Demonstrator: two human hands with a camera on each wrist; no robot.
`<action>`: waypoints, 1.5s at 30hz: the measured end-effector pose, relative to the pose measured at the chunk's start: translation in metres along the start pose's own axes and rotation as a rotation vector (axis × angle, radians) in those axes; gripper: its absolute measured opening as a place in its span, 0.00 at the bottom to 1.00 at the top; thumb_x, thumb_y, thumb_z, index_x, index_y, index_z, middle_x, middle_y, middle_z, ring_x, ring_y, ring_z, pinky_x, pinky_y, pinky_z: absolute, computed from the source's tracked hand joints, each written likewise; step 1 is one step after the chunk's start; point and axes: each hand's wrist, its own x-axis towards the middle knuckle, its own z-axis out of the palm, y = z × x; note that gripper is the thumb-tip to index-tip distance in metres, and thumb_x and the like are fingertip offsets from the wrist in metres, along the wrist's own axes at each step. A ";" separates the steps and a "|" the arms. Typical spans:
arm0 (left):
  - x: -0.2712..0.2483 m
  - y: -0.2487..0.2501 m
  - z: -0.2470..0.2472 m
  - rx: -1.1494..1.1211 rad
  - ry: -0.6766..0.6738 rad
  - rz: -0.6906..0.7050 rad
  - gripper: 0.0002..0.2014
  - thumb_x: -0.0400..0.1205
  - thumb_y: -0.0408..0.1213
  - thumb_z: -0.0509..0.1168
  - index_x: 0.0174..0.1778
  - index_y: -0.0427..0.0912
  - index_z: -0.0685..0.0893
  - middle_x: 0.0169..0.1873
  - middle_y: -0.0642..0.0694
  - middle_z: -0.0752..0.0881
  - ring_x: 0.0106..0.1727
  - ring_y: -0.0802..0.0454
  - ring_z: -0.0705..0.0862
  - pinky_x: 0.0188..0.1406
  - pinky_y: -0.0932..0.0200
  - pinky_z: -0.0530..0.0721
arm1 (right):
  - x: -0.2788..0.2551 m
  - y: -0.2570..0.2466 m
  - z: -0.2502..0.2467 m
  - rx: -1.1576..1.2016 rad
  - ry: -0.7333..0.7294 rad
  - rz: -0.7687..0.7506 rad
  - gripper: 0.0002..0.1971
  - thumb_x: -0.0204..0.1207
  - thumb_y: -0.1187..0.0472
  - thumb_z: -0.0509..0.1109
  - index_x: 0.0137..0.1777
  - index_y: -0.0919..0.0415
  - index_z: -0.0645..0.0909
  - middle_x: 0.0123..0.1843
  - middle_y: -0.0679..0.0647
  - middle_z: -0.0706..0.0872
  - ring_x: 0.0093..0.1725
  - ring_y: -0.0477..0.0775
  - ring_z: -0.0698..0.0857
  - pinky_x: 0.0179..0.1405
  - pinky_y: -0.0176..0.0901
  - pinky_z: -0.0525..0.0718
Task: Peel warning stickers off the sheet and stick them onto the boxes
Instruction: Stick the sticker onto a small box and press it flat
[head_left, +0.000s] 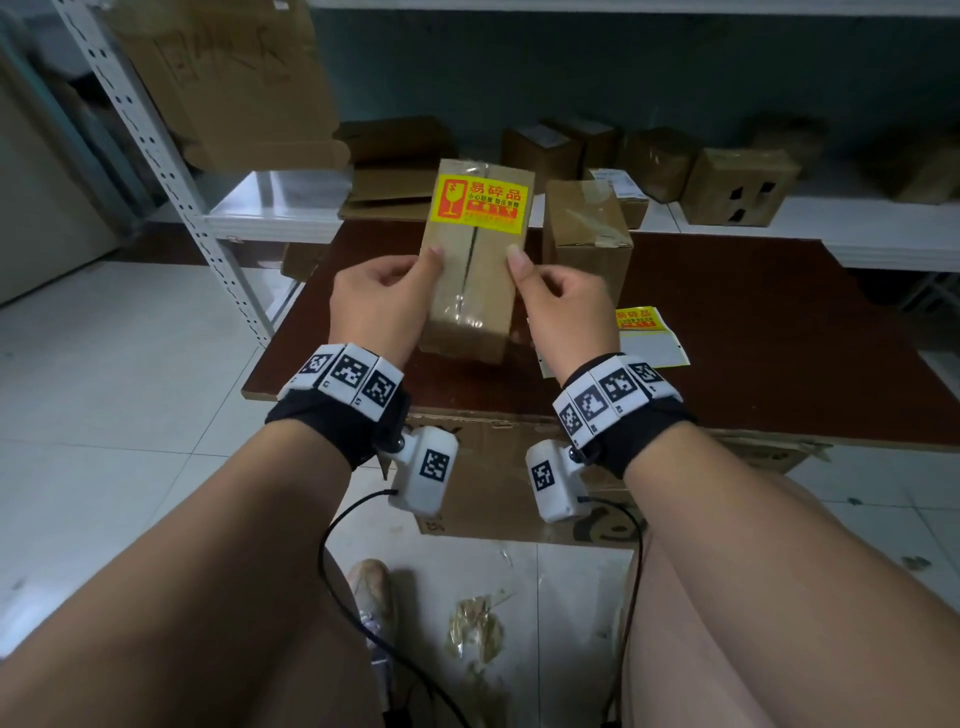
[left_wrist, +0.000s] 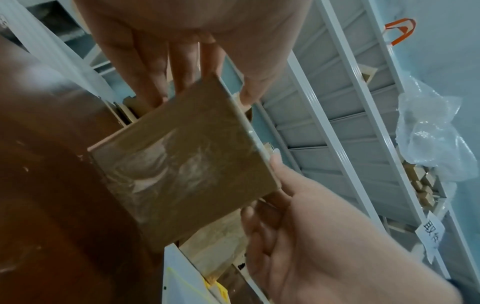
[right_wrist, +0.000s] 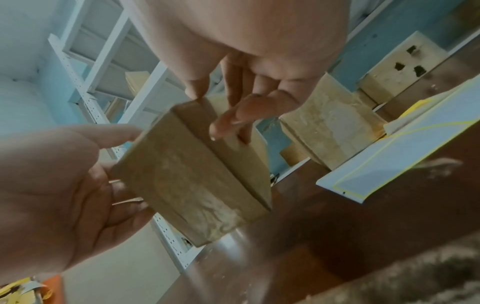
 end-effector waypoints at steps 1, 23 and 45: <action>0.001 0.001 -0.001 0.006 0.011 -0.009 0.14 0.77 0.60 0.76 0.38 0.55 0.97 0.28 0.60 0.91 0.35 0.61 0.90 0.41 0.56 0.90 | 0.001 0.000 0.005 0.045 -0.024 0.033 0.25 0.82 0.29 0.69 0.52 0.49 0.95 0.40 0.46 0.95 0.44 0.50 0.94 0.51 0.58 0.96; 0.021 -0.005 0.018 0.264 -0.117 -0.039 0.13 0.82 0.40 0.68 0.62 0.44 0.88 0.52 0.48 0.91 0.56 0.44 0.91 0.60 0.41 0.93 | 0.015 0.029 0.036 0.035 -0.265 0.024 0.28 0.81 0.33 0.70 0.76 0.45 0.85 0.66 0.45 0.93 0.62 0.51 0.93 0.65 0.63 0.92; 0.014 -0.011 0.021 0.638 -0.113 0.253 0.23 0.82 0.47 0.76 0.75 0.53 0.89 0.84 0.46 0.78 0.89 0.42 0.66 0.84 0.42 0.73 | -0.006 0.025 0.022 0.121 -0.178 -0.012 0.12 0.86 0.63 0.73 0.65 0.51 0.91 0.59 0.51 0.95 0.60 0.53 0.93 0.70 0.60 0.90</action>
